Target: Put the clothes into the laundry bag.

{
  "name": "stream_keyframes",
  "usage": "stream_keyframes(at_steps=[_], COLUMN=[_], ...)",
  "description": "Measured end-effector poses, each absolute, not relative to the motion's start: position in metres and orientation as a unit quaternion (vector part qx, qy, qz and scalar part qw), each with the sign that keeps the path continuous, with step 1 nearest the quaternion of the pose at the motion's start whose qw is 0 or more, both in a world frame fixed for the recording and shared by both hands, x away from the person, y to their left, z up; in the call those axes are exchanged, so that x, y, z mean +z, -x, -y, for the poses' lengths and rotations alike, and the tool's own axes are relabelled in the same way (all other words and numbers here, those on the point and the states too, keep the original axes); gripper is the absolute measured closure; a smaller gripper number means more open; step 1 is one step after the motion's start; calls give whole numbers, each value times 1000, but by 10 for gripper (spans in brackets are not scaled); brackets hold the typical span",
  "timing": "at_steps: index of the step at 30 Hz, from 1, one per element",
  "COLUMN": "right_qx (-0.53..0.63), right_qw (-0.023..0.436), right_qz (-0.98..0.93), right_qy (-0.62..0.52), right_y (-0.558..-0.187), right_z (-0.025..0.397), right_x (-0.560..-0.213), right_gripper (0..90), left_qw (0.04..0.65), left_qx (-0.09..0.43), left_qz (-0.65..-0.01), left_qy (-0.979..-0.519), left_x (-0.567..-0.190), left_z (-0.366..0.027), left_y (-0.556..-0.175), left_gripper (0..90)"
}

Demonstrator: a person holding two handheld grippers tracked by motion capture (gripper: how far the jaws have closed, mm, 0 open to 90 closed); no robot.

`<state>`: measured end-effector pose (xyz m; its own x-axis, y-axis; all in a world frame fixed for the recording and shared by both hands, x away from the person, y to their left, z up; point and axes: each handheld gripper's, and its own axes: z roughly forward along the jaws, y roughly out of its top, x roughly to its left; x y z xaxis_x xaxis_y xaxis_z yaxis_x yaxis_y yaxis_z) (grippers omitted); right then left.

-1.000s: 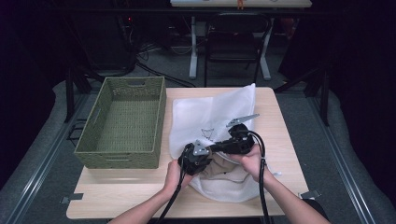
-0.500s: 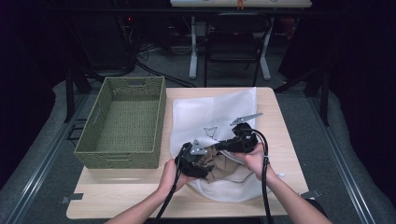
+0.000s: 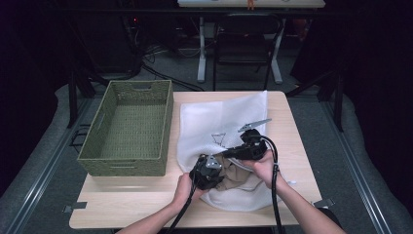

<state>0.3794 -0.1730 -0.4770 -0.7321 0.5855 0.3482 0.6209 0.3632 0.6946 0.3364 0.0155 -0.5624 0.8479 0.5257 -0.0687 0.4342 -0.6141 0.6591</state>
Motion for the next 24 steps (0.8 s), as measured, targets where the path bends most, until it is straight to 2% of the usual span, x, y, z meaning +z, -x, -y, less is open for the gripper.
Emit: stream_keyframes(at_steps=[5, 11, 16, 19, 21, 23, 24], right_qx=[-439, -455, -440, -432, -433, -434, -433], right_qw=[20, 26, 23, 16, 13, 12, 12], right_qz=[823, 818, 826, 829, 827, 826, 826], right_qy=[360, 351, 352, 355, 358, 359, 360], right_y=[-377, -372, -373, -375, -375, -376, -376], right_z=[171, 167, 164, 167, 170, 173, 174], right_x=[-472, -466, -470, -472, -471, -472, -472], right_gripper=[854, 855, 854, 854, 853, 853, 853], left_qw=[361, 399, 375, 372, 370, 364, 365], left_qx=[92, 141, 104, 108, 103, 107, 105], left_qz=[-278, -317, -334, -321, -311, -305, -304], left_qy=[-886, -849, -859, -865, -869, -874, -874], left_x=[-555, -539, -560, -553, -545, -538, -536], left_z=[-21, -38, -38, -39, -41, -42, -43], left_y=[-340, -350, -358, -357, -356, -354, -353], left_gripper=[863, 865, 838, 759, 676, 551, 533])
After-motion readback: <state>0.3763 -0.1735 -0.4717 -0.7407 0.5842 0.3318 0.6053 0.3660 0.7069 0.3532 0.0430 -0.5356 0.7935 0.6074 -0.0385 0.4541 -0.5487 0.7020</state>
